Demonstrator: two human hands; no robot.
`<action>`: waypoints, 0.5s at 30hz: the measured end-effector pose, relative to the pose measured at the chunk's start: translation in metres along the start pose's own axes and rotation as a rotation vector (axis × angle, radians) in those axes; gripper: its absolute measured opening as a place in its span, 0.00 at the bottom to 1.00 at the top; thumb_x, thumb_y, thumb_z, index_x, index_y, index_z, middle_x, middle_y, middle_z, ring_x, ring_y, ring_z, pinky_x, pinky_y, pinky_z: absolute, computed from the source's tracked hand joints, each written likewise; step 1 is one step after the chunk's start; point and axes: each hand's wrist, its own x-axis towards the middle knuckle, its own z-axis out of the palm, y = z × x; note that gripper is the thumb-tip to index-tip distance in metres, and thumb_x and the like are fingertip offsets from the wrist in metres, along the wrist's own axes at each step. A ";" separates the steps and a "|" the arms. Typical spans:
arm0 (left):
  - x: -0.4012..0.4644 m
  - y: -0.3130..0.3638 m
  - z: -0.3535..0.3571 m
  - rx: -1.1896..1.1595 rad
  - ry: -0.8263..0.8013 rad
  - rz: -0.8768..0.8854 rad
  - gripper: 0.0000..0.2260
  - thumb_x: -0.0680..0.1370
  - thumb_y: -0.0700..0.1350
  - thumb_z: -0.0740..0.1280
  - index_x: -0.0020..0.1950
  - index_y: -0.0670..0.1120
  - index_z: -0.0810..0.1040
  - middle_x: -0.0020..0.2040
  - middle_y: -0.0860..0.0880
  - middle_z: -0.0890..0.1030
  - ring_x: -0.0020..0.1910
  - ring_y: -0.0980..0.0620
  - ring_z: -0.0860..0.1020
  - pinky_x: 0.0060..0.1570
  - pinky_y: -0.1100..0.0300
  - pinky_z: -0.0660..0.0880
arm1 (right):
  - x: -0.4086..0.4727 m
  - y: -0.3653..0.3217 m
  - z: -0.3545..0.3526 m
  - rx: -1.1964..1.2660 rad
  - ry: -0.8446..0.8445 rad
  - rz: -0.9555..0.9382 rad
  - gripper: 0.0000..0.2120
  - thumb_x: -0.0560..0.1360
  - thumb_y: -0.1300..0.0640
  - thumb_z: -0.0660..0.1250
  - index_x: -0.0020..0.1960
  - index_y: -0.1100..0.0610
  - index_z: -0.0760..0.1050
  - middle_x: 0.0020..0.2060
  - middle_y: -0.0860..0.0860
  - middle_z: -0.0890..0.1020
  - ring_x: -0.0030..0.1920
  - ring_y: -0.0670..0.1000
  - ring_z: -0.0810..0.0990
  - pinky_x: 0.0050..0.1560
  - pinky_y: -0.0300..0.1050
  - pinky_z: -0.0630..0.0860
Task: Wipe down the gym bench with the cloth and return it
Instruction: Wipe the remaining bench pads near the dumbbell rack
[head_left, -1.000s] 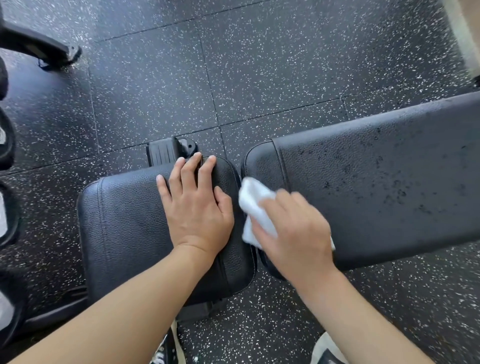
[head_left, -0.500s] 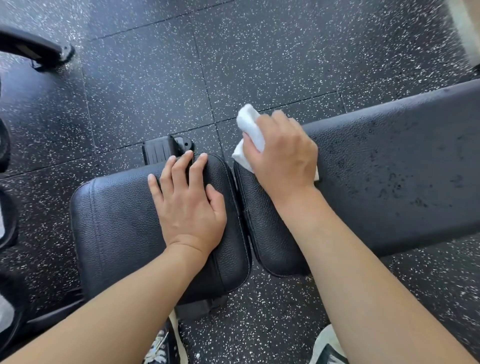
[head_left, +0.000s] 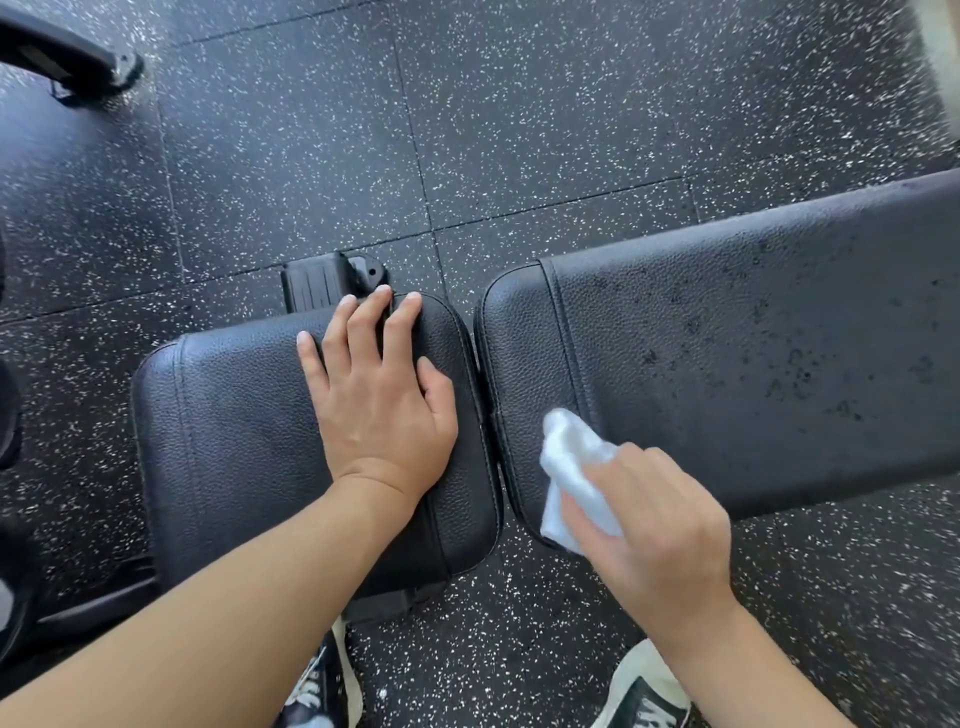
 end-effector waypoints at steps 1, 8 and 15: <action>0.000 0.000 0.000 0.000 -0.003 0.001 0.25 0.78 0.50 0.58 0.76 0.50 0.71 0.77 0.47 0.70 0.79 0.41 0.63 0.79 0.34 0.52 | 0.014 -0.001 0.007 -0.018 0.018 0.011 0.07 0.75 0.58 0.73 0.40 0.59 0.79 0.34 0.51 0.72 0.32 0.54 0.68 0.29 0.49 0.69; 0.000 0.001 -0.001 -0.001 -0.006 -0.008 0.26 0.78 0.50 0.57 0.76 0.51 0.71 0.77 0.48 0.70 0.79 0.42 0.64 0.80 0.35 0.52 | 0.157 -0.005 0.064 -0.029 0.070 0.196 0.11 0.73 0.50 0.74 0.44 0.55 0.75 0.38 0.52 0.77 0.37 0.57 0.76 0.32 0.45 0.60; -0.001 0.000 -0.001 0.002 -0.002 -0.006 0.26 0.78 0.50 0.57 0.76 0.50 0.70 0.77 0.47 0.70 0.79 0.41 0.63 0.80 0.35 0.51 | 0.140 0.025 0.046 -0.067 0.036 0.021 0.11 0.77 0.48 0.71 0.46 0.55 0.76 0.39 0.52 0.76 0.38 0.55 0.76 0.33 0.43 0.61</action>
